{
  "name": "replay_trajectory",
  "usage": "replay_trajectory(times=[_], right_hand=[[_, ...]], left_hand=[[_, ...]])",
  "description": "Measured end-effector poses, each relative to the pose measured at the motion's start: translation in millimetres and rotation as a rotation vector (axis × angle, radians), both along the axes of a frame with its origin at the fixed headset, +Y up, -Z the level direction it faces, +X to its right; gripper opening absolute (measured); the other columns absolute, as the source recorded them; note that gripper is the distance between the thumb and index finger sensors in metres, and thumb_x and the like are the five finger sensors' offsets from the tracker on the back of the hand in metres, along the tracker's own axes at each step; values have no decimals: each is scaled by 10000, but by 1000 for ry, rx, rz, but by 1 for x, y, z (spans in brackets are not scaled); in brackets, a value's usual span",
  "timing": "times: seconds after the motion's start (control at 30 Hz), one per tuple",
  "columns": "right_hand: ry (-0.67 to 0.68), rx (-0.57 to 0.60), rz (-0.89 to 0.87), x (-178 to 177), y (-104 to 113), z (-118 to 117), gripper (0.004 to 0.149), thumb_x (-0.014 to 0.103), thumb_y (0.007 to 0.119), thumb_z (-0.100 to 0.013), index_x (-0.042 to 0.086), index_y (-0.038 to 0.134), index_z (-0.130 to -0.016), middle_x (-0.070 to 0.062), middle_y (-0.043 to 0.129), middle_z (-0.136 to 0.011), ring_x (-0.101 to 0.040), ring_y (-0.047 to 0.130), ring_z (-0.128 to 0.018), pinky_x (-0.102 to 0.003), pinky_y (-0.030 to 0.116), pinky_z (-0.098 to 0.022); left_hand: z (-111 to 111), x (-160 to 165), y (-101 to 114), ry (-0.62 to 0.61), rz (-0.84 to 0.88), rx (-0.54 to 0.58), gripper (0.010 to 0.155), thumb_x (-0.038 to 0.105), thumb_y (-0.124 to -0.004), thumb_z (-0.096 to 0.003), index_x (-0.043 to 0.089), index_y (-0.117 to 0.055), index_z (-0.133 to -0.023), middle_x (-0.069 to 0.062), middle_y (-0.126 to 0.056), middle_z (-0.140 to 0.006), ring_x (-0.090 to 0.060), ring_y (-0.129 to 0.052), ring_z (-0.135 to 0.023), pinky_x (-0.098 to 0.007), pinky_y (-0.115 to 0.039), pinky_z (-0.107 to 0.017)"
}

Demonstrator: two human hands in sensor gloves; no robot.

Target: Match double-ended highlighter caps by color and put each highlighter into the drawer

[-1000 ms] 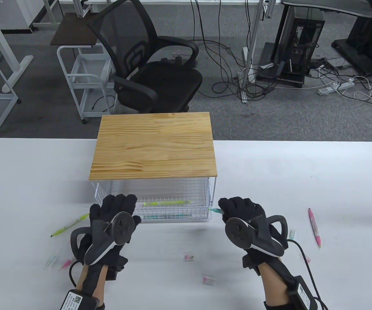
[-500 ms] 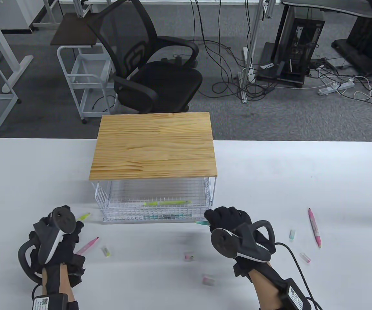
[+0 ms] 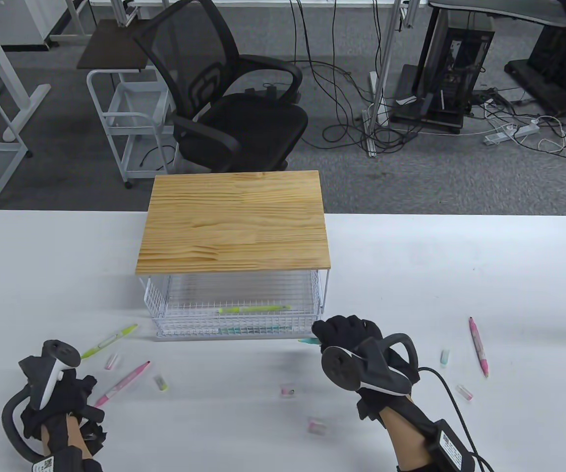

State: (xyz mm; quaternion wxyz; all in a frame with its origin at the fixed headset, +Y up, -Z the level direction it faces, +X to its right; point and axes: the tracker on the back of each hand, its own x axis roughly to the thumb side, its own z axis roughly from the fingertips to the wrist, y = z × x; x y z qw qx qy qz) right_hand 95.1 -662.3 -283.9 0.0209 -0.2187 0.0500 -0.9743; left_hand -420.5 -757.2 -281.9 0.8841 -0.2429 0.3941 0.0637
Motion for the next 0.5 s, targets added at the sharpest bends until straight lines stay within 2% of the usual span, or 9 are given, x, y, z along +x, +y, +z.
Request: replay_trajectory(times=[0.5], right_hand=[[-11,-4,9,4,-2,-4,510,340,682,-574,275,564,-1066,-40,708,-1038,-256,813,-878,-552,689,-731]], left_hand=[[-2,3,-7,-14,-23,-41,612,515,-705,-542,375,-526,-1111,41,-591,-1190,-231,-646,-1112,-547,-575,-849]])
